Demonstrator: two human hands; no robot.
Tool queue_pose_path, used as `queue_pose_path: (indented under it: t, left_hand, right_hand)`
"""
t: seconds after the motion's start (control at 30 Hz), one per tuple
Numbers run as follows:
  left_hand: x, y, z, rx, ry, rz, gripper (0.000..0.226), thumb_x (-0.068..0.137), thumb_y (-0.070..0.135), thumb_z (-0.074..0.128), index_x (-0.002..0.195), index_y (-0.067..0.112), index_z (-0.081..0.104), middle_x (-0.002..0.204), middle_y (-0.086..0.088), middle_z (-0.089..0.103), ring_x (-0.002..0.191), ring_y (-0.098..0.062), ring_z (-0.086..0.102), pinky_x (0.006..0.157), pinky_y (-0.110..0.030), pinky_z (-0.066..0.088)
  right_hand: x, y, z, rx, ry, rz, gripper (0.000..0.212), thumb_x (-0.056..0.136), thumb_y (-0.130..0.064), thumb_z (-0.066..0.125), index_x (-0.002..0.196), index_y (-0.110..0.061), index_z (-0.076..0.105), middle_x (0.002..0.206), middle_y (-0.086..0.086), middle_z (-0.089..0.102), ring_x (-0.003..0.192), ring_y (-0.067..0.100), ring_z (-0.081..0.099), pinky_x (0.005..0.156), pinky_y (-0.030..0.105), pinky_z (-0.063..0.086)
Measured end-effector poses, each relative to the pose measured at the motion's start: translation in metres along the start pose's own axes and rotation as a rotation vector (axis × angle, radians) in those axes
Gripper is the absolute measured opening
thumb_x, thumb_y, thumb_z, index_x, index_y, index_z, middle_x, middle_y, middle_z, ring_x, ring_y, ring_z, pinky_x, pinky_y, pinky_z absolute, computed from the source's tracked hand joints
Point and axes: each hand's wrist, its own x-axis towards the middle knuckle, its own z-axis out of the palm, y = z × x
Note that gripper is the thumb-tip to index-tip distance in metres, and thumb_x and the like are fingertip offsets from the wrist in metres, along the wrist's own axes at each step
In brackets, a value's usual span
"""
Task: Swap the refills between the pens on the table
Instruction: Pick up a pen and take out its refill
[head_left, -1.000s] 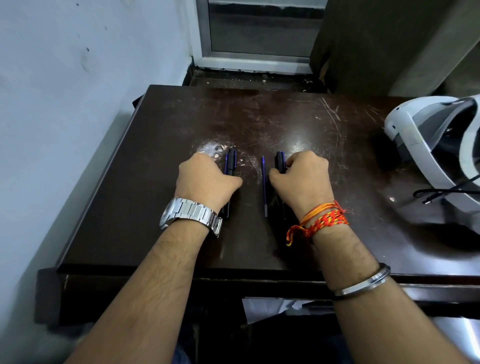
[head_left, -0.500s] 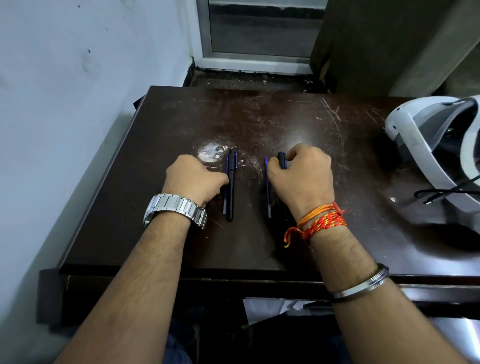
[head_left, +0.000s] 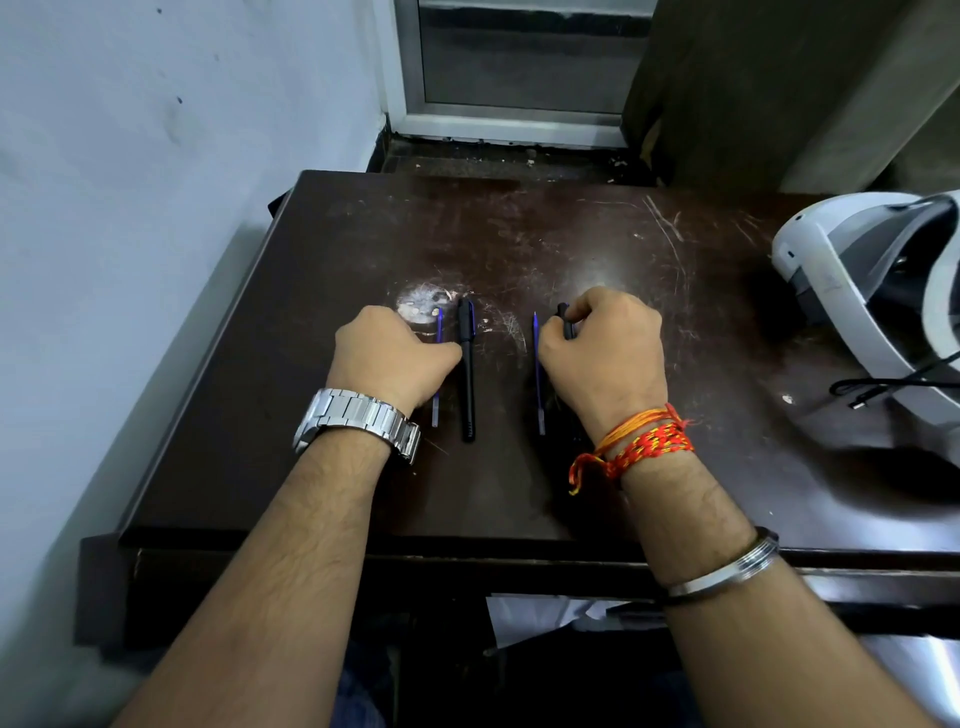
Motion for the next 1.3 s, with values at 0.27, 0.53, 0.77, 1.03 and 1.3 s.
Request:
queue_pose_path:
  t: [0.27, 0.53, 0.77, 1.03, 1.3]
  left_hand:
    - [0.001, 0.000, 0.002, 0.010, -0.011, 0.001, 0.025, 0.065, 0.025, 0.070, 0.068, 0.000, 0.071, 0.055, -0.012, 0.069, 0.043, -0.020, 0.061, 0.048, -0.032, 0.056]
    - [0.002, 0.001, 0.002, 0.014, -0.014, -0.001, 0.023, 0.065, 0.022, 0.068, 0.068, -0.001, 0.071, 0.058, -0.011, 0.070, 0.042, -0.018, 0.060, 0.043, -0.027, 0.053]
    - [-0.002, 0.004, 0.005, -0.050, 0.106, 0.067, 0.027, 0.070, 0.031, 0.072, 0.062, 0.006, 0.072, 0.057, -0.002, 0.065, 0.045, 0.000, 0.047, 0.036, -0.013, 0.028]
    - [-0.004, 0.006, 0.010, -0.012, 0.060, 0.086, 0.025, 0.069, 0.033, 0.074, 0.060, 0.010, 0.072, 0.056, 0.002, 0.064, 0.052, 0.001, 0.051, 0.037, -0.012, 0.028]
    - [-0.007, 0.010, 0.015, 0.079, -0.004, 0.121, 0.029, 0.066, 0.038, 0.076, 0.067, 0.009, 0.072, 0.062, -0.003, 0.066, 0.067, -0.017, 0.062, 0.044, -0.020, 0.039]
  right_hand:
    - [0.001, 0.000, -0.001, -0.014, -0.040, 0.018, 0.009, 0.084, -0.022, 0.062, 0.078, -0.018, 0.057, 0.093, 0.012, 0.068, 0.079, 0.024, 0.062, 0.071, 0.026, 0.048]
    - [-0.001, -0.002, 0.000, -0.011, -0.048, 0.018, 0.015, 0.083, -0.024, 0.061, 0.085, -0.011, 0.068, 0.093, 0.013, 0.069, 0.087, 0.030, 0.066, 0.076, 0.034, 0.056]
    - [-0.003, -0.005, 0.001, -0.002, -0.080, 0.023, 0.016, 0.081, -0.026, 0.061, 0.078, -0.011, 0.066, 0.086, 0.012, 0.069, 0.084, 0.030, 0.065, 0.076, 0.036, 0.057]
    - [-0.003, -0.004, 0.002, -0.002, -0.105, 0.032, 0.015, 0.082, -0.024, 0.059, 0.079, -0.011, 0.066, 0.087, 0.013, 0.068, 0.093, 0.030, 0.062, 0.078, 0.037, 0.055]
    - [-0.002, -0.003, 0.002, -0.017, -0.097, 0.024, 0.015, 0.081, -0.025, 0.061, 0.080, -0.012, 0.068, 0.085, 0.012, 0.070, 0.090, 0.030, 0.064, 0.076, 0.035, 0.056]
